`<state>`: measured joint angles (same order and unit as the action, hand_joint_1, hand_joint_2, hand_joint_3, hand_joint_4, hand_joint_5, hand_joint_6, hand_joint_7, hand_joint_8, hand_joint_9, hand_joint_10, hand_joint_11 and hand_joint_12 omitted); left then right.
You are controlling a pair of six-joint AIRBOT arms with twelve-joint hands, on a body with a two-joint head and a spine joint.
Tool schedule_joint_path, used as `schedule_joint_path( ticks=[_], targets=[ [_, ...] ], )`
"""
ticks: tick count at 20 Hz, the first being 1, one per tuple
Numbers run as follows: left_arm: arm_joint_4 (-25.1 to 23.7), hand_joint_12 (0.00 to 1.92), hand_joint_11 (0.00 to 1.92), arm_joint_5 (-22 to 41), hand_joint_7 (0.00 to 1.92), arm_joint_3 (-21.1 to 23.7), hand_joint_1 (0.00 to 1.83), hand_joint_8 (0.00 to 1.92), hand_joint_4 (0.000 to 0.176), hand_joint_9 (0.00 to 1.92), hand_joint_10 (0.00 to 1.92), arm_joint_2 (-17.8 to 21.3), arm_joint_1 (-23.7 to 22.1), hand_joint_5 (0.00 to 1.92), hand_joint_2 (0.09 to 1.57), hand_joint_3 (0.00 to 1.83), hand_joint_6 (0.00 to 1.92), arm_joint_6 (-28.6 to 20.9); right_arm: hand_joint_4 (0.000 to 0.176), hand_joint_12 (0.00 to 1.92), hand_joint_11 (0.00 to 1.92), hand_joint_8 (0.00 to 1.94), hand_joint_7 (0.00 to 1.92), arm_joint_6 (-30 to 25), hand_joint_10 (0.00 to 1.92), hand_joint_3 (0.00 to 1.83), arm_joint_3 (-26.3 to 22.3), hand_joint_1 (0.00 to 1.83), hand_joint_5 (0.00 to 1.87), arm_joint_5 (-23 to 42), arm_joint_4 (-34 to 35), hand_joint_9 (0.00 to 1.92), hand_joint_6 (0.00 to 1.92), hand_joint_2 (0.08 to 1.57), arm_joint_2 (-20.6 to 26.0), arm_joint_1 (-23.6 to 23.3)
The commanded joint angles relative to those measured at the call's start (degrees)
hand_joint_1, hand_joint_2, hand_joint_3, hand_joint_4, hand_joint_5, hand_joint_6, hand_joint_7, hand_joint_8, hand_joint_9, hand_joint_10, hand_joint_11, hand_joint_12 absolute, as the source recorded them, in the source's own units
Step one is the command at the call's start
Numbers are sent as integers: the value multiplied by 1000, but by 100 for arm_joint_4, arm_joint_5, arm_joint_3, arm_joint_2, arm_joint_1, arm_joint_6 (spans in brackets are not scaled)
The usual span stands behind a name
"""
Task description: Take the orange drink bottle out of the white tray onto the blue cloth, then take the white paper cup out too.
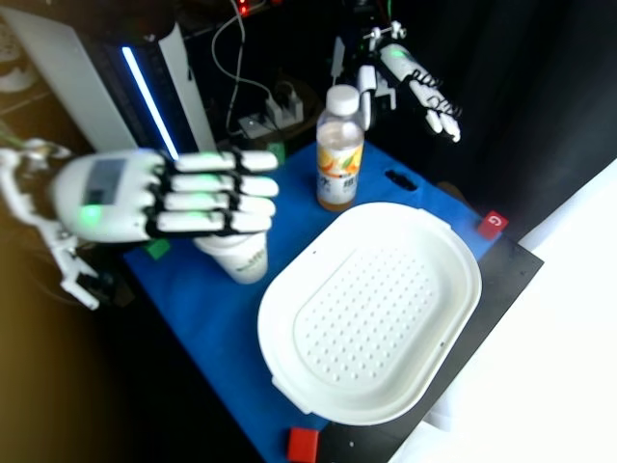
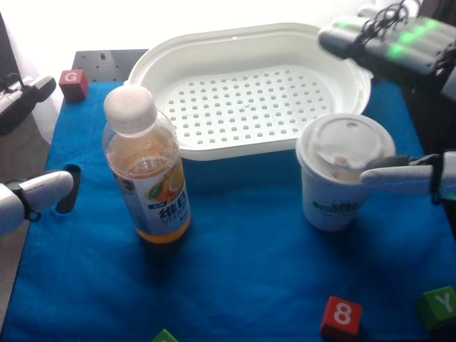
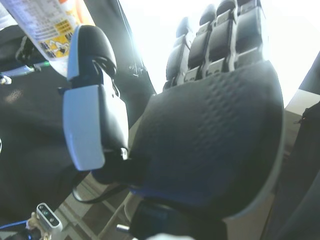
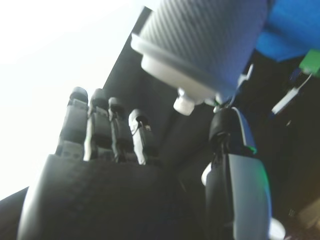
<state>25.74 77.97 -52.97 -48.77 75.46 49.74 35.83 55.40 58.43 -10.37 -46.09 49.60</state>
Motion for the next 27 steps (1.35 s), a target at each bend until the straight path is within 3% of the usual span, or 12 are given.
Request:
schedule_joint_path(
  ticks=[1, 3, 8, 10, 11, 12, 16, 19, 21, 22, 24, 27],
  targets=[
    [-20, 181, 0, 803, 0, 5, 539, 0, 90, 0, 0, 15, -7, 47, 1217, 0, 0, -28, 4, 1358, 0, 0, 0, -71, 97, 0, -12, 527, 0, 1021, 112, 0, 0, 1040, 28, -14],
    [-20, 174, 0, 958, 0, 39, 543, 0, 96, 0, 0, 42, 41, 46, 1219, 0, 2, -29, 48, 1154, 0, 0, 0, -71, 3, 0, -60, 581, 0, 1348, 191, 0, 0, 1034, 120, -2],
    [-49, 0, 0, 1390, 0, 116, 555, 0, 94, 0, 0, 155, 77, 20, 1204, 0, 0, -24, 70, 1066, 0, 7, 17, 157, 46, 0, -74, 596, 0, 1963, 738, 116, 0, 1060, 247, 161],
    [-51, 0, 0, 1522, 0, 131, 603, 0, 92, 0, 0, 191, 77, 25, 1195, 0, 5, -23, 43, 1120, 0, 1, 19, 425, 54, 18, -84, 602, 0, 2053, 958, 122, 0, 1119, 279, 182],
    [-51, 0, 0, 1588, 0, 132, 599, 0, 106, 0, 0, 209, 77, 3, 1204, 1, 0, -23, 6, 938, 0, 0, 5, 590, 49, 21, -85, 647, 0, 2059, 1062, 99, 0, 1155, 286, 181],
    [-53, 1, 2, 1619, 0, 123, 578, 0, 129, 0, 0, 226, 66, 0, 1206, 2, 0, -22, 0, 785, 0, 0, 0, 734, 46, 16, -83, 680, 0, 2059, 1165, 78, 0, 1168, 297, 181],
    [-133, 376, 1, 1723, 21, 42, 470, 3, 86, 42, 13, 266, -128, 16, 1167, 0, 3, -20, 0, 908, 0, 0, 0, 1107, 71, 7, -61, 683, 0, 2058, 1475, 16, 0, 1208, 313, 178],
    [-265, 42, 0, 1713, 1, -60, 457, 0, 122, 3, 0, 277, -430, 14, 1155, 0, 2, -16, 0, 1110, 0, 0, 0, 1121, 31, 0, 3, 621, 0, 2058, 1579, 0, 0, 1211, 312, 177],
    [-372, 33, 1, 1684, 6, -104, 442, 2, 117, 14, 5, 278, -651, 4, 1161, 1, 0, -14, 15, 1057, 0, 0, 0, 1121, 5, 1, 47, 632, 0, 2058, 1581, 0, 0, 1217, 312, 174],
    [-439, 34, 0, 1692, 1, -124, 465, 0, 137, 4, 0, 278, -769, 2, 1176, 6, 0, 17, 53, 982, 0, 0, 0, 1121, 0, 0, 81, 631, 0, 2058, 1580, 0, 0, 1198, 314, 131],
    [-583, 15, 0, 1672, 0, -174, 461, 0, 159, 8, 2, 318, -1005, 0, 1187, 5, 0, 108, 84, 889, 0, 0, 0, 1122, 0, 0, 98, 619, 0, 2059, 1546, 0, 0, 1174, 330, -107],
    [-632, 0, 0, 1922, 0, -226, 587, 0, 174, 0, 0, 407, -1161, 4, 1106, 0, 1, 172, 125, 1370, 0, 0, 0, 1151, 0, 0, 99, 572, 0, 2326, 1522, 0, 0, 1138, 483, -254]
  ],
)
